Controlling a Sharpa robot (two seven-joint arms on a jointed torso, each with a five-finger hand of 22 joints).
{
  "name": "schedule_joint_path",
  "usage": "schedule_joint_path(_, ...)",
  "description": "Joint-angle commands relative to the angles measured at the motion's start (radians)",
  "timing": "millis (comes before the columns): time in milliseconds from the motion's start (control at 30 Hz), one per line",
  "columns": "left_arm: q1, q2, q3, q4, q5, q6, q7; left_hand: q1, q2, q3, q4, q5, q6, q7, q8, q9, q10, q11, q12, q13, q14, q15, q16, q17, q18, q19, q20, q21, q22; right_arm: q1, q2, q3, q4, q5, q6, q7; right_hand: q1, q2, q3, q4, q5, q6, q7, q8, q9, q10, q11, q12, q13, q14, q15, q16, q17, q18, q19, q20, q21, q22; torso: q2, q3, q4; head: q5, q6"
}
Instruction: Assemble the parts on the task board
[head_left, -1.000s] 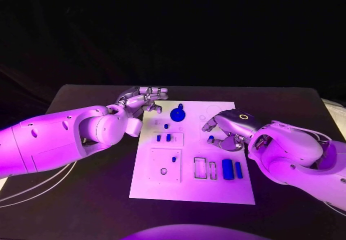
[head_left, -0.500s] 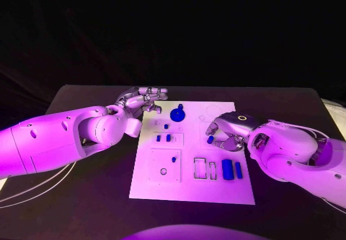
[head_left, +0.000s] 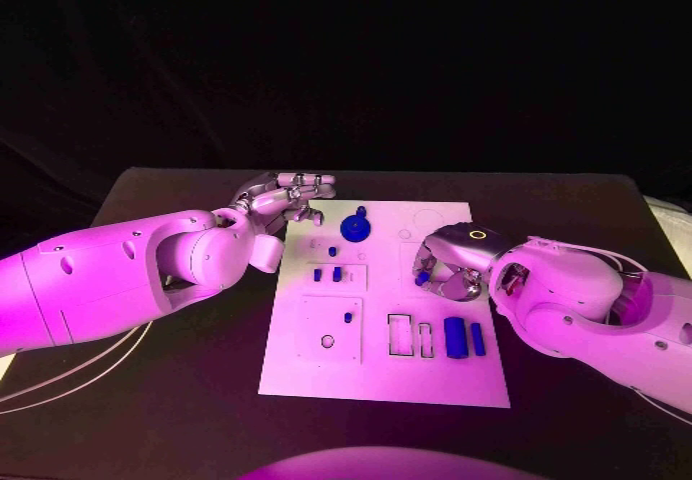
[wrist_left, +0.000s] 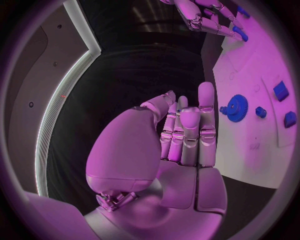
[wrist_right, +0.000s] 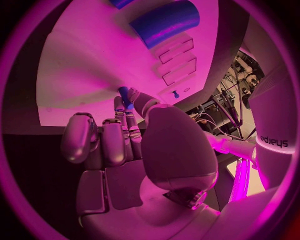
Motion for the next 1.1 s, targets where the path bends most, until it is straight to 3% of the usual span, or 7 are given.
schedule_joint_path(33, 0.0, 0.001, 0.001, 0.002, 0.004, 0.019, 0.003, -0.009, 0.001, -0.005, -0.002, -0.003, -0.006, 0.0, 0.004, -0.001, -0.006, -0.001, 0.006, 0.0, -0.007, 0.001, -0.004, -0.001, 0.019, -0.008, 0.003, -0.006, -0.001, -0.003, 0.005, -0.002, -0.003, -0.012, -0.008, -0.003, 0.0, 0.017, 0.007, 0.001, -0.005, 0.011, 0.0, 0.005, 0.005, 0.016, -0.005, 0.003, 0.004, 0.045, -0.01, 0.006, 0.003, 0.004, 0.004, -0.009, 0.003, 0.002, 0.0, 0.0003, -0.0004, 0.0, 0.0)
schedule_joint_path(300, 0.0, 0.003, 0.001, -0.001, 0.004, 0.02, 0.002, -0.009, 0.001, -0.005, -0.002, -0.003, -0.006, 0.0, 0.004, -0.001, -0.006, -0.001, 0.006, 0.0, -0.007, 0.001, -0.004, -0.001, 0.019, -0.008, 0.003, -0.006, -0.001, -0.005, 0.003, -0.002, 0.005, -0.024, -0.112, -0.01, 0.004, 0.036, 0.025, -0.001, -0.024, 0.026, -0.003, 0.009, 0.011, 0.039, -0.011, -0.001, 0.006, 0.047, -0.016, 0.012, 0.009, 0.003, 0.008, -0.016, 0.007, 0.007, -0.001, 0.0013, -0.0008, -0.002, 0.001)
schedule_joint_path(467, 0.0, 0.004, 0.001, -0.004, 0.004, 0.021, 0.002, -0.009, 0.001, -0.005, -0.002, -0.003, -0.006, 0.0, 0.004, -0.001, -0.006, -0.001, 0.006, 0.0, -0.007, 0.001, -0.004, -0.001, 0.019, -0.008, 0.003, -0.006, -0.001, -0.001, -0.026, 0.005, 0.05, 0.008, -0.166, -0.008, 0.015, 0.041, 0.04, -0.012, -0.027, 0.027, 0.0, 0.007, 0.013, 0.047, -0.011, -0.006, 0.007, 0.048, -0.016, 0.014, 0.011, 0.003, 0.009, -0.019, 0.008, 0.009, -0.001, 0.0004, -0.0008, -0.003, 0.002)
schedule_joint_path(633, 0.0, 0.004, 0.001, -0.006, 0.004, 0.021, 0.002, -0.007, 0.002, -0.006, -0.003, -0.003, -0.006, 0.0, 0.005, 0.0, -0.007, -0.001, 0.008, 0.0, -0.007, 0.001, -0.004, -0.002, 0.019, -0.008, 0.003, -0.007, -0.002, 0.003, -0.039, 0.012, 0.105, 0.067, -0.183, 0.007, 0.018, 0.04, 0.044, -0.017, -0.026, 0.026, 0.003, 0.006, 0.014, 0.049, -0.01, -0.008, 0.007, 0.048, -0.016, 0.015, 0.012, 0.002, 0.01, -0.02, 0.008, 0.01, 0.0, 0.0005, -0.0014, 0.002, 0.001)
schedule_joint_path(800, -0.001, 0.005, 0.001, -0.008, 0.004, 0.022, 0.003, -0.007, 0.002, -0.006, -0.003, -0.003, -0.006, 0.0, 0.005, 0.0, -0.007, -0.001, 0.008, 0.0, -0.007, 0.001, -0.004, -0.002, 0.019, -0.008, 0.003, -0.007, -0.002, 0.001, -0.007, 0.012, 0.135, 0.118, -0.18, 0.027, 0.019, 0.038, 0.046, -0.019, -0.025, 0.025, 0.005, 0.005, 0.014, 0.049, -0.009, -0.01, 0.007, 0.047, -0.016, 0.015, 0.011, 0.003, 0.009, -0.02, 0.007, 0.007, -0.001, 0.0008, -0.0018, 0.011, -0.002)
schedule_joint_path(1100, -0.003, 0.01, 0.001, -0.009, 0.004, 0.024, 0.004, -0.007, 0.002, -0.006, -0.003, -0.003, -0.006, 0.0, 0.005, 0.0, -0.007, -0.001, 0.008, 0.0, -0.007, 0.001, -0.004, -0.002, 0.019, -0.008, 0.003, -0.007, -0.002, -0.043, 0.111, -0.002, 0.122, 0.156, -0.163, 0.079, 0.02, 0.038, 0.051, -0.024, -0.019, 0.023, 0.008, 0.003, 0.014, 0.048, -0.007, -0.014, 0.007, 0.047, -0.014, 0.013, 0.008, 0.003, 0.007, -0.02, 0.004, 0.003, -0.001, -0.0009, 0.0008, 0.03, -0.009)
